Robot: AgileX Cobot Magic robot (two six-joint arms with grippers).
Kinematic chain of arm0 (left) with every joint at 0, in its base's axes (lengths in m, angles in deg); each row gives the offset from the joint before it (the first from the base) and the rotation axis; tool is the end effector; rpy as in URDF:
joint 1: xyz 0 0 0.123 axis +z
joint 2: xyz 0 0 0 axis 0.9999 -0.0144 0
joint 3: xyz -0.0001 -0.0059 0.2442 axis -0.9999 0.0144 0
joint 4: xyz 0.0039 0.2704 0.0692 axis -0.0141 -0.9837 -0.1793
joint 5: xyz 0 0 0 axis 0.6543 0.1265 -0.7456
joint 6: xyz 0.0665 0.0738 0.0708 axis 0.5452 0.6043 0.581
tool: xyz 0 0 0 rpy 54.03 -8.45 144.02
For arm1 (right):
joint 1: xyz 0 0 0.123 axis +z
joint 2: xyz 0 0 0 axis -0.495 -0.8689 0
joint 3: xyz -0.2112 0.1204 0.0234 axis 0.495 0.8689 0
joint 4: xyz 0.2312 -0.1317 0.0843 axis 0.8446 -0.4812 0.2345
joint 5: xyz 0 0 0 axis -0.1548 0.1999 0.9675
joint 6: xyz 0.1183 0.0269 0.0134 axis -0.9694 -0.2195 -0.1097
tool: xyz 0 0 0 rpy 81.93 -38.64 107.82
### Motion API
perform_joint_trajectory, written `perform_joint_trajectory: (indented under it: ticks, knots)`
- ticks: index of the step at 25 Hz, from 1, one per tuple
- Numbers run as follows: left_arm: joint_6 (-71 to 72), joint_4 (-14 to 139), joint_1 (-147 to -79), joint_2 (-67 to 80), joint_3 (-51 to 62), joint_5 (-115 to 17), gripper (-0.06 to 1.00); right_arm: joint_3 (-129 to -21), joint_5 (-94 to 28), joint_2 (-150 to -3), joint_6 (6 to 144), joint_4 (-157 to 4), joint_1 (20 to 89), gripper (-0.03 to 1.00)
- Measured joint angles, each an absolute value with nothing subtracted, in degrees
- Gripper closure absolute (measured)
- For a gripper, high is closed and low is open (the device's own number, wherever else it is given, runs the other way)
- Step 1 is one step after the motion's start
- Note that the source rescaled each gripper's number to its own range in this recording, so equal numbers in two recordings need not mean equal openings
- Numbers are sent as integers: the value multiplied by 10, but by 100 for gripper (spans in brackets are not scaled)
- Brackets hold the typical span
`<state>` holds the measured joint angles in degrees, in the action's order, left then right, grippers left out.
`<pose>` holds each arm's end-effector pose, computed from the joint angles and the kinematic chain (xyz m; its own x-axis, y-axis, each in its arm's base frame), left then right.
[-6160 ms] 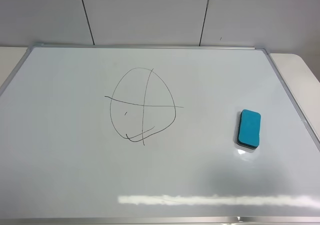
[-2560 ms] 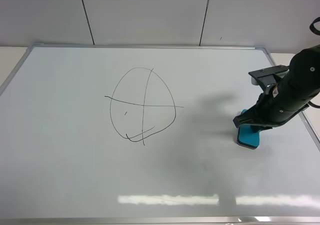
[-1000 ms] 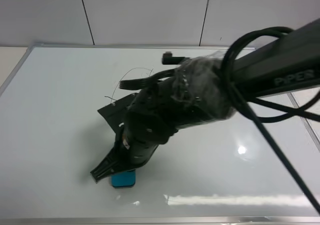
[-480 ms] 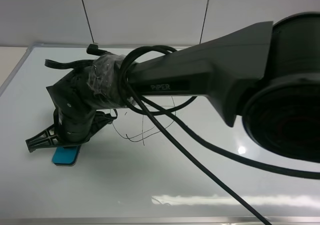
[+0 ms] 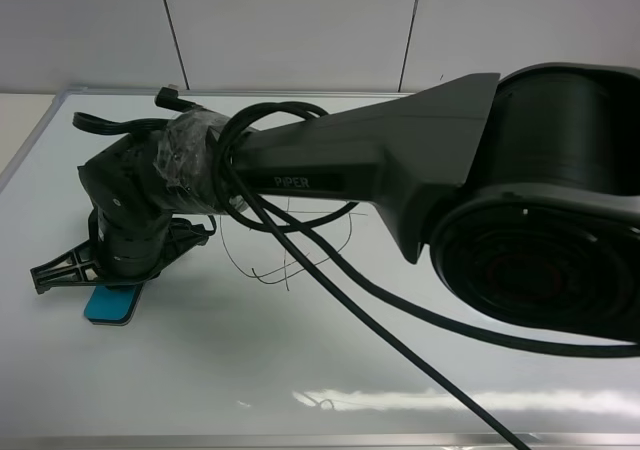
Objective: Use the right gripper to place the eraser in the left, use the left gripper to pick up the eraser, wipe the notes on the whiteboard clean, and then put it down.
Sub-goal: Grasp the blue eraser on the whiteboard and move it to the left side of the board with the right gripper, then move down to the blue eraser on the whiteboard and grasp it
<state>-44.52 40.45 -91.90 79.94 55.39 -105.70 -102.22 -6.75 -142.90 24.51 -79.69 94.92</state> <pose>0.0855 0.0122 0.2831 -0.4190 -0.0859 -0.9039 -0.1190 0.9921 -0.0392 0.2125 0.4754 0.0332 -0.7959 -0.4795 -0.3696 -0.5869 0.7610 0.2766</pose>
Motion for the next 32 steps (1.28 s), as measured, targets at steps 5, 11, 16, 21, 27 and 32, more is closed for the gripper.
perform_joint_trajectory:
  ticks: [5, 11, 16, 21, 27, 32]
  knots:
    - [-445, 404, -919, 799, 554, -1057, -6, -1022, -68, -1426, 245, -797, 949, 97]
    - [-445, 404, -919, 799, 554, -1057, -6, -1021, -75, -1414, 245, -802, 949, 94]
    - [-445, 404, -919, 799, 554, -1057, -6, -1016, -71, -1405, 223, -825, 950, 63]
    - [-445, 404, -919, 799, 554, -1057, -6, -1016, -65, -1398, 221, -833, 950, 7]
    - [-445, 404, -919, 799, 554, -1057, -6, -1016, -66, -1397, 221, -833, 950, -2]
    - [-445, 404, -919, 799, 554, -1057, -6, -1016, -66, -1397, 221, -834, 950, -3]
